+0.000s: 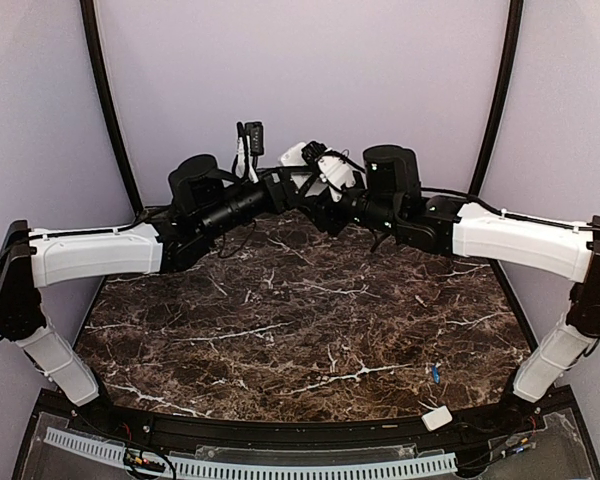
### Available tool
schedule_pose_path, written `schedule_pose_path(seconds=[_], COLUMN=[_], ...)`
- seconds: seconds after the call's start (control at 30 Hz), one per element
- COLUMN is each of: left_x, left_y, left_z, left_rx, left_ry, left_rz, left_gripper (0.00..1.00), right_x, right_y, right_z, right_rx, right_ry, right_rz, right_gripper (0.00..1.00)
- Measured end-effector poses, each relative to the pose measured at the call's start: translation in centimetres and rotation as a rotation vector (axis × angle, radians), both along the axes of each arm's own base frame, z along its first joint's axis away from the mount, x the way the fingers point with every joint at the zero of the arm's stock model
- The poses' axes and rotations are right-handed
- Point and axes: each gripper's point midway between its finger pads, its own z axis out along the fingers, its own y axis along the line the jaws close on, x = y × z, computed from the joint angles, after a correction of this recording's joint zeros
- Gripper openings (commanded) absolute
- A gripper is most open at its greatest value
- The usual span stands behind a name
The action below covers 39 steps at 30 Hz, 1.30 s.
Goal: Load the batteries into the remote control
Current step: Pass from the left arm to the right, then place the remote control without the battery cover at the center of the board.
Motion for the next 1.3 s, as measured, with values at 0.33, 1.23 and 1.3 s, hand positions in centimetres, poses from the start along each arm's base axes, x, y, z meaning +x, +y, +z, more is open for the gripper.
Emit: schedule_pose_path(seconds=[0.33, 1.23, 1.3], left_x=[1.4, 2.6, 2.6], left_y=[6.4, 15.1, 15.1], left_z=[0.9, 2.3, 2.2], left_rx=[0.087, 0.236, 0.245], left_ry=[-0.072, -0.153, -0.157], left_rz=[0.230, 0.521, 0.522], left_gripper=[0.99, 0.99, 0.99], right_x=[-3.9, -17.2, -17.2], right_y=[-0.2, -0.6, -0.6], right_z=[-6.5, -29.8, -29.8], right_rx=[-0.153, -0.938, -0.953], right_ry=[0.217, 0.723, 0.716], right_rz=[0.155, 0.546, 0.549], right_gripper=[0.07, 0.50, 0.54])
